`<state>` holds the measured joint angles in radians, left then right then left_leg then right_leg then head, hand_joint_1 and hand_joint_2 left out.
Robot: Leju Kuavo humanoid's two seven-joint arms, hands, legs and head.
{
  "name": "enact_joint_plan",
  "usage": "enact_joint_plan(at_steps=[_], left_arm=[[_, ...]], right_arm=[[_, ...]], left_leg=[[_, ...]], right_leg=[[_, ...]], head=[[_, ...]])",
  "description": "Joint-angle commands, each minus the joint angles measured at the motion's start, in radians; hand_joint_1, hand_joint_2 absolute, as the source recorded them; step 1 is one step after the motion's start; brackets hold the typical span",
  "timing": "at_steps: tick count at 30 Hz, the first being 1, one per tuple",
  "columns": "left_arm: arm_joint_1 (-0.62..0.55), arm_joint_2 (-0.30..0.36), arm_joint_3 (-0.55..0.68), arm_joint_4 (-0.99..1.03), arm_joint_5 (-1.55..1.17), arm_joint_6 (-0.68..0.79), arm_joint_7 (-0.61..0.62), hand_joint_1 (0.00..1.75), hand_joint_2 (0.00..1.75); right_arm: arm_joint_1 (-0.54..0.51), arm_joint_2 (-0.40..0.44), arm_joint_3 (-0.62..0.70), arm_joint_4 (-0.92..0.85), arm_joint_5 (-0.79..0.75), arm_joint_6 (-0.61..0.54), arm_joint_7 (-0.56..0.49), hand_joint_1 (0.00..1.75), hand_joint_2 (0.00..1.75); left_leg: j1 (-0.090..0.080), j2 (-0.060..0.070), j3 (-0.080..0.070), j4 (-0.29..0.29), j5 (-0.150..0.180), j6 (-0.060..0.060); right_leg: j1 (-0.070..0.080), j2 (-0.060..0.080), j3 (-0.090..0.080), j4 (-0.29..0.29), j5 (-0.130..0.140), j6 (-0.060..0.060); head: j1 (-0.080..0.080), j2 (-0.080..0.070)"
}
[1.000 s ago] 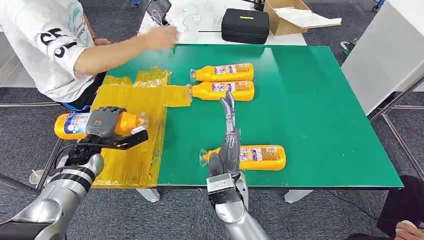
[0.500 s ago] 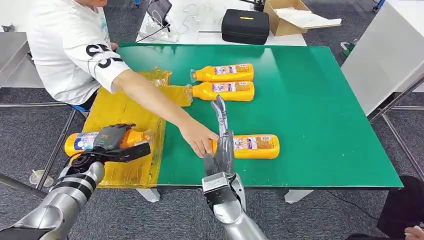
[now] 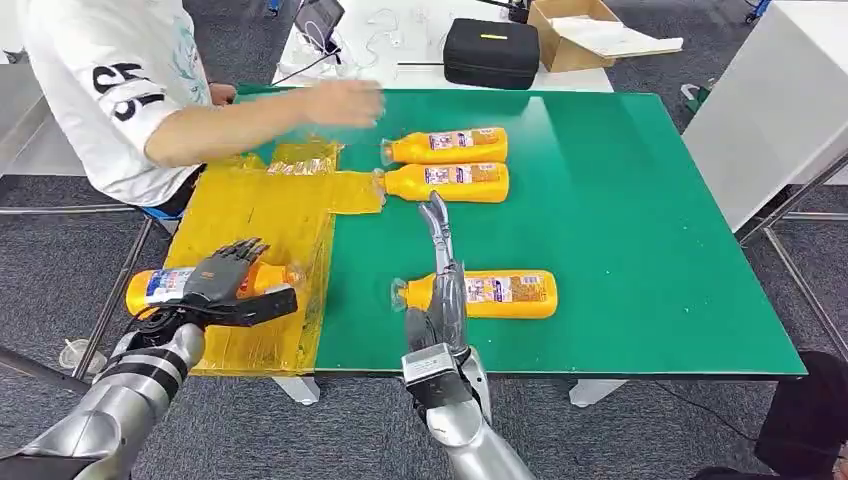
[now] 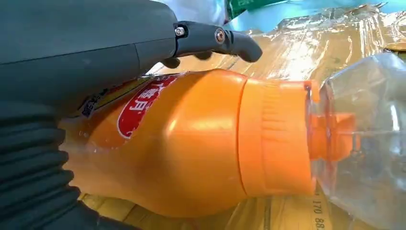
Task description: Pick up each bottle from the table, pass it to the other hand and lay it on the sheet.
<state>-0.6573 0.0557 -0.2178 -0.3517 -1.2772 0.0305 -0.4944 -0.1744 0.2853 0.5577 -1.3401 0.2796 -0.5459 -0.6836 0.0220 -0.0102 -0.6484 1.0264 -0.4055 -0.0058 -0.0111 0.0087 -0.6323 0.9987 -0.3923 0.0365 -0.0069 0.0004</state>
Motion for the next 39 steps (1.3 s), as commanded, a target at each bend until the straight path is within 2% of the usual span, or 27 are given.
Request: enact_joint_plan(at_steps=[1, 7, 11, 12, 14, 15, 18, 19, 20, 21, 22, 25, 27, 34, 35, 39], left_arm=[[-0.005, 0.005, 0.008, 0.06, 0.041, -0.055, -0.017, 0.0, 0.0], [-0.008, 0.014, 0.057, 0.046, 0.157, -0.181, -0.083, 0.0, 0.0], [0.024, -0.002, 0.162, 0.01, 0.344, -0.294, -0.199, 0.0, 0.0], [0.058, -0.025, 0.19, -0.073, 0.463, -0.293, -0.204, 0.0, 0.0], [0.073, -0.047, 0.203, -0.113, 0.563, -0.259, -0.204, 0.0, 0.0], [0.081, -0.071, 0.234, -0.143, 0.624, -0.211, -0.204, 0.0, 0.0], [0.11, -0.138, 0.349, -0.272, 0.852, -0.053, -0.204, 0.0, 0.0], [0.124, -0.144, 0.377, -0.324, 0.913, -0.037, -0.204, 0.0, 0.0], [0.143, -0.149, 0.389, -0.397, 0.949, 0.042, -0.204, 0.0, 0.0], [0.144, -0.14, 0.385, -0.404, 0.973, 0.04, -0.204, 0.0, 0.0], [0.166, -0.148, 0.398, -0.486, 1.012, 0.119, -0.204, 0.0, 0.0], [0.191, -0.137, 0.411, -0.56, 1.08, 0.194, -0.204, 0.0, 0.0], [0.222, -0.137, 0.423, -0.612, 1.108, 0.213, -0.204, 0.0, 0.0], [0.236, -0.141, 0.415, -0.627, 1.095, 0.242, -0.204, 0.0, 0.0], [0.244, -0.141, 0.407, -0.63, 1.091, 0.254, -0.204, 0.0, 0.0], [0.264, -0.14, 0.37, -0.615, 1.07, 0.27, -0.204, 0.0, 0.0]], right_arm=[[-0.041, -0.011, 0.01, 0.066, -0.007, 0.005, 0.003, 0.0, 1.75], [-0.053, -0.006, 0.002, 0.09, -0.014, 0.011, -0.007, 0.0, 1.75], [-0.058, -0.001, 0.0, 0.113, -0.014, 0.022, -0.015, 0.0, 1.75], [-0.065, -0.002, -0.001, 0.126, 0.007, 0.011, -0.003, 0.0, 1.75], [-0.066, -0.004, -0.013, 0.128, 0.004, 0.015, 0.011, 0.0, 1.75], [-0.075, -0.008, -0.016, 0.143, 0.027, 0.008, 0.044, 0.0, 1.75], [-0.148, -0.052, 0.011, 0.242, 0.202, 0.053, 0.279, 0.0, 1.75], [-0.168, -0.06, 0.006, 0.281, 0.251, 0.064, 0.33, 0.0, 1.75], [-0.2, -0.076, 0.012, 0.337, 0.333, 0.09, 0.409, 0.0, 1.75], [-0.208, -0.079, -0.001, 0.355, 0.343, 0.102, 0.416, 0.0, 1.75], [-0.235, -0.095, 0.009, 0.399, 0.413, 0.132, 0.488, 0.0, 1.75], [-0.308, -0.139, 0.02, 0.501, 0.511, 0.258, 0.615, 0.0, 1.75], [-0.351, -0.165, 0.017, 0.551, 0.54, 0.313, 0.663, 0.0, 1.75], [-0.358, -0.176, 0.002, 0.55, 0.538, 0.319, 0.68, 0.0, 1.75], [-0.369, -0.198, 0.003, 0.554, 0.556, 0.338, 0.713, 0.0, 1.75], [-0.376, -0.242, -0.032, 0.56, 0.556, 0.372, 0.72, 0.0, 1.75]], left_leg=[[-0.001, 0.003, 0.005, -0.001, -0.001, 0.001], [-0.001, 0.004, 0.006, -0.002, -0.001, 0.001], [-0.001, 0.005, 0.008, -0.002, -0.001, 0.001], [-0.001, 0.005, 0.009, -0.003, -0.001, 0.002], [-0.001, 0.003, 0.008, -0.003, -0.001, 0.002], [-0.001, 0.002, 0.008, -0.003, 0.0, 0.002], [-0.001, 0.0, 0.007, -0.002, 0.0, 0.002], [-0.001, 0.0, 0.008, -0.002, 0.0, 0.003], [-0.001, 0.0, 0.009, -0.002, 0.0, 0.004], [-0.001, 0.0, 0.008, -0.002, 0.0, 0.004], [0.0, 0.001, 0.004, -0.001, 0.0, 0.002], [0.0, 0.004, 0.007, -0.002, -0.001, 0.002], [0.0, 0.003, 0.005, -0.001, -0.001, 0.002], [0.0, 0.001, 0.002, 0.0, 0.0, 0.001], [-0.001, 0.002, 0.004, 0.0, -0.001, 0.002], [-0.001, 0.0, 0.002, 0.0, 0.0, 0.001]], right_leg=[[0.0, 0.001, 0.004, -0.001, -0.001, -0.001], [0.0, 0.002, 0.005, -0.001, 0.0, -0.001], [0.0, 0.003, 0.006, -0.002, 0.0, -0.001], [0.0, 0.003, 0.007, -0.002, 0.0, -0.001], [-0.001, 0.002, 0.007, -0.002, 0.0, -0.001], [-0.001, 0.001, 0.007, -0.002, 0.0, -0.001], [0.0, -0.002, 0.007, -0.002, -0.001, -0.001], [0.0, -0.002, 0.008, -0.003, 0.0, -0.001], [0.0, -0.003, 0.009, -0.004, 0.0, -0.001], [0.0, -0.003, 0.008, -0.003, 0.0, -0.001], [0.001, 0.0, 0.004, -0.002, 0.001, 0.0], [0.001, 0.001, 0.006, -0.003, 0.001, -0.001], [0.0, 0.001, 0.004, -0.002, 0.001, -0.002], [0.0, 0.0, 0.002, -0.001, 0.001, -0.001], [0.0, -0.001, 0.004, -0.001, 0.0, -0.002], [0.0, -0.001, 0.002, -0.001, 0.0, -0.001]], head=[[0.0, 0.0], [0.0, 0.0], [0.0, 0.0], [0.0, 0.0], [0.0, 0.0], [0.0, 0.0], [0.0, 0.0], [0.0, 0.0], [0.0, 0.0], [0.0, 0.0], [0.0, 0.0], [0.0, 0.0], [0.0, 0.0], [0.0, 0.0], [0.0, 0.0], [0.0, 0.0]])
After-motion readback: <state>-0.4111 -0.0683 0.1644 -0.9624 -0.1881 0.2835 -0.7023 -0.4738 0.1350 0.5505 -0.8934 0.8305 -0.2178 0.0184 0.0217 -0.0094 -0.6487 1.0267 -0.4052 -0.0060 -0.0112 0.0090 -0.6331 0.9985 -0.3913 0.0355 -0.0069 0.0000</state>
